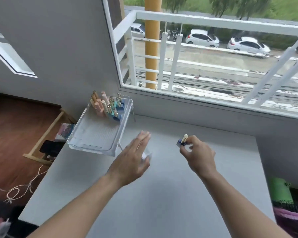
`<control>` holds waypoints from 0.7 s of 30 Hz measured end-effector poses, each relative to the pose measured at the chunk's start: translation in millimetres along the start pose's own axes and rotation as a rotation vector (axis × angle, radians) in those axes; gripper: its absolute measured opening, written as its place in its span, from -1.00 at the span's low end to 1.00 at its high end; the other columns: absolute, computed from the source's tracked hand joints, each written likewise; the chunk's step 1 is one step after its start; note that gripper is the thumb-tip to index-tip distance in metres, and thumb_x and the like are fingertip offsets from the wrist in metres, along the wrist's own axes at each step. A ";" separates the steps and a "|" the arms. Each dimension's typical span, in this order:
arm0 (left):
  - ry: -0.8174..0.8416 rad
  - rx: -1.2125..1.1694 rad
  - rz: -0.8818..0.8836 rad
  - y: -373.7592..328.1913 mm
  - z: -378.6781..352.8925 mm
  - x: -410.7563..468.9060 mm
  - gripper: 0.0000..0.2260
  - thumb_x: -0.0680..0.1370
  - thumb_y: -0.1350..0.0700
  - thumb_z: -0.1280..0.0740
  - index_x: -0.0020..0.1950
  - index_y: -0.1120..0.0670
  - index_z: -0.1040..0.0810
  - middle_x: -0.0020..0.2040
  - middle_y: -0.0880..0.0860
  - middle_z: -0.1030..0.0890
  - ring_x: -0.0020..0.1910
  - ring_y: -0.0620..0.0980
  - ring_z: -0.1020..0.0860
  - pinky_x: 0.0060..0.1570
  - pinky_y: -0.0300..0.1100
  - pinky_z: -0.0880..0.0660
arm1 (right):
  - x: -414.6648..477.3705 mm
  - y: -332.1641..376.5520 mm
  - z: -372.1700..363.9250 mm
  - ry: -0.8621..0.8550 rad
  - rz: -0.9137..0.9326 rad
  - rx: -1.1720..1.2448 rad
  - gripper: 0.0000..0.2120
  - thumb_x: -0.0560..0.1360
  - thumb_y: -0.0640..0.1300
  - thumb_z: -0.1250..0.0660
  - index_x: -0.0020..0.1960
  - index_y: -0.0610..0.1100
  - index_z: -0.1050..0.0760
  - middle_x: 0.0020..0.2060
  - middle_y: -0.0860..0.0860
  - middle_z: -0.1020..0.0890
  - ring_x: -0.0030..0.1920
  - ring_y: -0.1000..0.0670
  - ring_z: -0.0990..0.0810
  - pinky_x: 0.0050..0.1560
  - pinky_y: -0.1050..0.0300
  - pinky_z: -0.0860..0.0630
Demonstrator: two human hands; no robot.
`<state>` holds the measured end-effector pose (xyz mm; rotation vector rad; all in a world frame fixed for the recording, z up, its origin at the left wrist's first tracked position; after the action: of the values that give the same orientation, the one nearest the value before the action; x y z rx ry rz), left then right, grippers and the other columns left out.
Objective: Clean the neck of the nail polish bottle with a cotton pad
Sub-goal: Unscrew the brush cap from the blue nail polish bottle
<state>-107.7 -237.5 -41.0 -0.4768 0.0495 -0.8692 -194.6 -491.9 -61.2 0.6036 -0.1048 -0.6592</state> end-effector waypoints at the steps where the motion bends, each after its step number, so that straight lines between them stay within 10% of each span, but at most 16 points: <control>1: 0.037 -0.006 -0.014 -7.8 -20.7 -3.6 -0.37 0.77 -0.04 -0.24 0.81 0.09 -0.18 0.80 0.00 -0.22 0.82 -0.05 -0.13 0.71 -0.08 -0.31 | -4.7 -15.2 -5.6 0.028 -0.011 0.009 -0.91 0.64 0.10 -0.42 0.11 0.16 -0.56 0.04 0.28 -0.71 0.08 0.01 -0.71 0.20 -0.03 -0.35; 10: 0.312 0.000 0.025 -4.6 -168.5 -23.9 -0.34 0.80 -0.09 -0.17 0.85 0.05 -0.02 0.85 -0.07 -0.04 0.82 -0.17 0.09 0.76 -0.15 -0.15 | -33.9 -95.1 -74.6 0.207 0.061 0.247 -0.79 0.63 -0.06 -0.46 0.07 0.27 -0.56 0.08 0.27 -0.73 0.09 0.18 -0.75 0.00 0.04 -0.70; 15: 0.271 0.040 -0.043 15.0 -217.2 -9.5 -0.33 0.80 -0.09 -0.16 0.85 0.11 -0.02 0.85 -0.02 -0.01 0.83 -0.09 0.09 0.80 -0.04 -0.03 | -31.8 -106.0 -103.6 0.072 0.207 0.275 -0.78 0.61 -0.11 -0.49 0.12 0.21 -0.61 0.06 0.26 -0.72 0.12 0.24 -0.70 0.09 0.39 -0.50; 21: 0.147 0.054 -0.125 24.2 -235.8 -9.3 -0.31 0.78 -0.20 -0.05 0.86 0.03 0.04 0.85 -0.14 0.11 0.80 -0.22 0.22 0.79 -0.12 0.17 | -37.9 -111.8 -122.8 -0.124 0.420 0.317 -0.75 0.58 -0.23 -0.53 0.23 -0.02 -0.71 0.09 0.11 -0.75 0.12 0.15 -0.74 0.19 0.32 -0.57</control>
<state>-151.1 -307.4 -263.5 -0.3678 0.1314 -1.0251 -251.4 -478.6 -221.2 0.8156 -0.4465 -0.2704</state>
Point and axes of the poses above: each hand's wrist, its own x-axis towards the middle knuckle, its own z-axis out of the back of the hand, y = z × x, the point moved 6 cm from there along x, towards the middle knuckle
